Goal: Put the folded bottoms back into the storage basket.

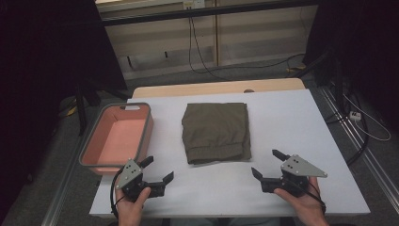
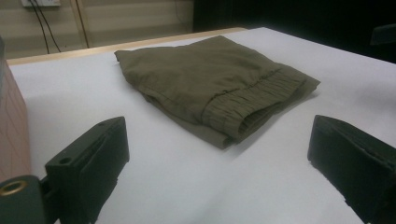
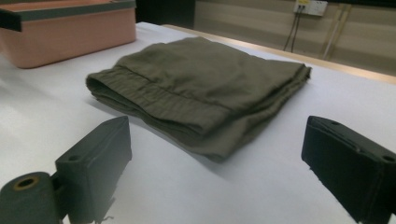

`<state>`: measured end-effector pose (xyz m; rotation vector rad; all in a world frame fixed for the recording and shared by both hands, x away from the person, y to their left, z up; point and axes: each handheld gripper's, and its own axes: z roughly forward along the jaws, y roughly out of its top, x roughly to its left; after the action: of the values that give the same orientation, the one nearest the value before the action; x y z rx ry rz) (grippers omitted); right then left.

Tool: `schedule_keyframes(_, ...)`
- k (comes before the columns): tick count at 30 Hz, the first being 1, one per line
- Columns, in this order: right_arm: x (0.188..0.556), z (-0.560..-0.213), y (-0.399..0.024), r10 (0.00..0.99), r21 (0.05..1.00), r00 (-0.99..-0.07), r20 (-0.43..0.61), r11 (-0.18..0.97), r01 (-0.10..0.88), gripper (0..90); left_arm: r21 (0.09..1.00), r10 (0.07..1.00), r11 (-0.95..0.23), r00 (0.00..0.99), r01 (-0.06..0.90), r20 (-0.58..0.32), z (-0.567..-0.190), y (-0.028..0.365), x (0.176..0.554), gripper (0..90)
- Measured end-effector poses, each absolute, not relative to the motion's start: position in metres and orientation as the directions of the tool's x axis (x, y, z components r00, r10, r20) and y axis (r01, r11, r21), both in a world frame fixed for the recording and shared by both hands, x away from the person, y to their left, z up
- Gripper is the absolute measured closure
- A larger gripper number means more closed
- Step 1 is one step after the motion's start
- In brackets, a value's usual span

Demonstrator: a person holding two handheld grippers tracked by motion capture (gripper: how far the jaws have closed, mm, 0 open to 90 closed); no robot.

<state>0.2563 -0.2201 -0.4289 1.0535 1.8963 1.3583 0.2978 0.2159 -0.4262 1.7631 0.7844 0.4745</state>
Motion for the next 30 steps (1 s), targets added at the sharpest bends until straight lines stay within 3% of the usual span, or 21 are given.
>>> schedule_keyframes(30, 0.303, -0.42, -0.161, 0.747, 0.918, -0.664, -0.027, 0.281, 0.279, 6.9, 0.936, 0.702, -0.199, 0.709, 0.29, -0.071, -0.428, 0.214, 0.299, 5.3)
